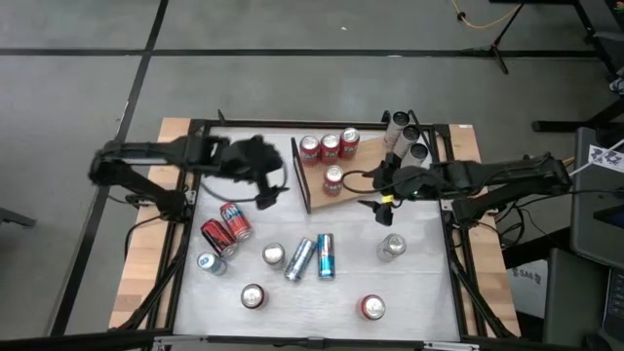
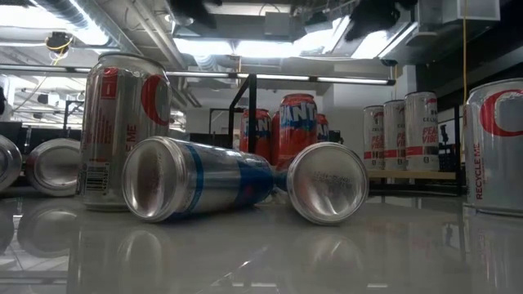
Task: Place canned beverage on shelf
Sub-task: Put the center orange soda can on the shelf
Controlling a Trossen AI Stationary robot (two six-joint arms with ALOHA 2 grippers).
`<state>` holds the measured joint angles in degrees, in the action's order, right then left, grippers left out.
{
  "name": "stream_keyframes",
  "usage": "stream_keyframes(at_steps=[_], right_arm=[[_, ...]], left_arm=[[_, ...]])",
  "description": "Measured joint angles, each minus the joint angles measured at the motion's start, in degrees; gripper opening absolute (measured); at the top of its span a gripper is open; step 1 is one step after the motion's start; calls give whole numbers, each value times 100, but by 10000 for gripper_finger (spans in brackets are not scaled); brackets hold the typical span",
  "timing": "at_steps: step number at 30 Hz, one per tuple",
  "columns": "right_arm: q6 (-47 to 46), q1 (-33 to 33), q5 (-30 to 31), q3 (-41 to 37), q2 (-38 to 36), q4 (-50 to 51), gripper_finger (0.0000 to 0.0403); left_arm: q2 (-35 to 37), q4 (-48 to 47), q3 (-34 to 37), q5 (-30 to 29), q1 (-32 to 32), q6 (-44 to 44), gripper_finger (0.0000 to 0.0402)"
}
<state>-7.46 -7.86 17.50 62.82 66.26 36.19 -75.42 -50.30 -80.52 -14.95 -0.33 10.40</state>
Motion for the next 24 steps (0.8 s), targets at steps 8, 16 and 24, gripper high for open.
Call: stream_keyframes(at_steps=[8,16,24], right_arm=[[-22,0,101,-1106,47,-1248,341],[-170,265,175,-1646,373,-1995,341],[-445,757,138,-1641,1014,-2247,341]], left_arm=[[1064,1699,2217,-102,-427,624,371],[1138,2821,3118,-104,-432,724,371],[1117,3081,3247,-98,-432,724,371]])
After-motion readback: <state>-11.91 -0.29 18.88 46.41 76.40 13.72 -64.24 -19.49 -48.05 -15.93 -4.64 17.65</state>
